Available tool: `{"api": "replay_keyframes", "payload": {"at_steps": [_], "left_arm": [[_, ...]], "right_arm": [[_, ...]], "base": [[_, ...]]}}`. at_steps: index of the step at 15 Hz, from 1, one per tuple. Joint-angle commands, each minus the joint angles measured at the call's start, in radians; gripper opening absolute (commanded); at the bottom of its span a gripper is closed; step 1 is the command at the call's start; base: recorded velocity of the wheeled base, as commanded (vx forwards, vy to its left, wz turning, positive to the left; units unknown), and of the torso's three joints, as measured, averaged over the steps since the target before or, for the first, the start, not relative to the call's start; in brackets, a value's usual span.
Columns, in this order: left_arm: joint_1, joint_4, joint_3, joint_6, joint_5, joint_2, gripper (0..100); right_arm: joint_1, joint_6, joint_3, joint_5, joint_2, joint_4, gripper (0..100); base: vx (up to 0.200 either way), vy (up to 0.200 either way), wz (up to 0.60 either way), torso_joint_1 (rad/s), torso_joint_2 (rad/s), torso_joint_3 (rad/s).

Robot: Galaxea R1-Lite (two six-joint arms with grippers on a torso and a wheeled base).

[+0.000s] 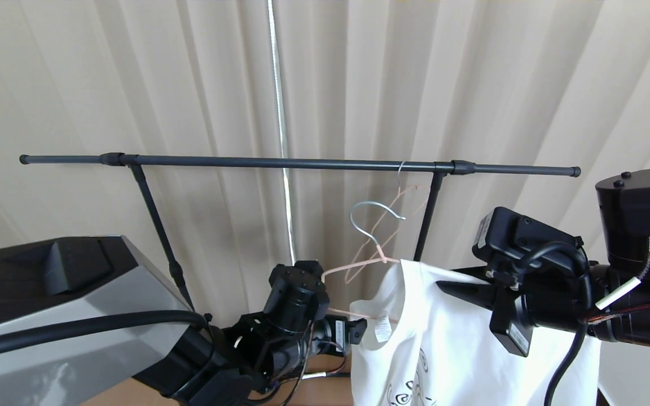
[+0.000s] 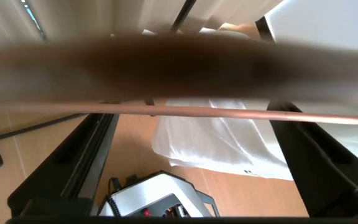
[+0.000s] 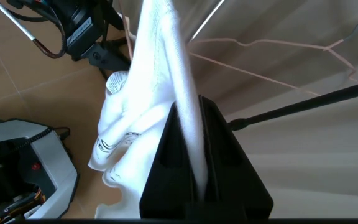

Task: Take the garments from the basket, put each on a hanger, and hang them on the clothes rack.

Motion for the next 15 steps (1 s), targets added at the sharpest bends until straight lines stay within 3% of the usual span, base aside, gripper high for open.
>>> {"api": "replay_keyframes", "payload": {"at_steps": [1,3,9,15], "left_arm": [[-0.002,-0.004,0.002,0.002,0.006,0.001,100],[0.001,-0.005,0.014,0.003,0.087,-0.030,100],[-0.010,-0.074,0.132,0.006,0.090,-0.183,100],[-0.019,-0.198,0.218,0.026,0.086,-0.207,100]], "right_arm": [[0.000,0.000,-0.001,0.000,0.006,-0.002,0],[-0.003,0.000,-0.006,0.000,0.013,-0.002,0],[-0.046,0.001,-0.014,0.007,0.019,-0.004,0],[-0.046,0.003,-0.014,0.009,0.016,-0.004,0]], "base": [[0.000,0.000,0.00,0.000,0.00,0.000],[0.000,0.000,0.00,0.000,0.00,0.000],[0.000,0.000,0.00,0.000,0.00,0.000],[0.000,0.000,0.00,0.000,0.00,0.000]]}}
